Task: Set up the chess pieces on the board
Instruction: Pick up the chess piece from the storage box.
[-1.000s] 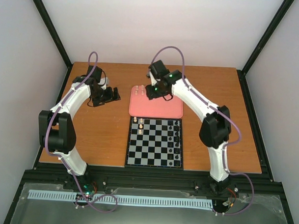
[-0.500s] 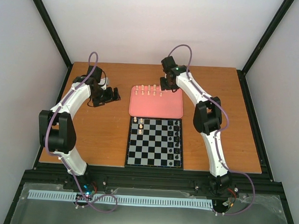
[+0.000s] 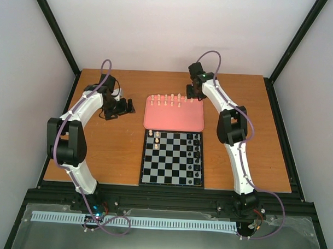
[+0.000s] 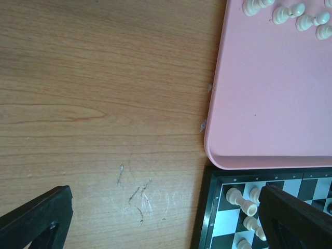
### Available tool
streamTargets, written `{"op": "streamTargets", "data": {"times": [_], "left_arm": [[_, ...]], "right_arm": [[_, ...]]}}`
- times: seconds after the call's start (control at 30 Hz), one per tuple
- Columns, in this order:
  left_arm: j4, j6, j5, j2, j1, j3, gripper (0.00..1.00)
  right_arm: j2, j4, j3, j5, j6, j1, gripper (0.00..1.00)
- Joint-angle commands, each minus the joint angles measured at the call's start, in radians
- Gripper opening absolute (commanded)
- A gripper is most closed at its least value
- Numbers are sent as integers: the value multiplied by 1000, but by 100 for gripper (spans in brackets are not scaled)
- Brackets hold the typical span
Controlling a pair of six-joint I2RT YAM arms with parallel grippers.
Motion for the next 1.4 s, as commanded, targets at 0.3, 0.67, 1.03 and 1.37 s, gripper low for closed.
{"op": "streamTargets", "data": {"times": [0.3, 0.67, 1.03, 1.37], "left_arm": [[-7, 13, 9, 13, 8, 51, 100], [-7, 13, 9, 22, 9, 46, 100], [0, 9, 6, 16, 8, 35, 100], [-11, 6, -12, 19, 8, 55, 100]], "right_arm": [[97, 25, 82, -47, -7, -26, 42], [138, 19, 119, -90, -3, -33, 25], [90, -18, 100, -87, -4, -34, 3], [-260, 27, -180, -67, 3, 50, 3]]}}
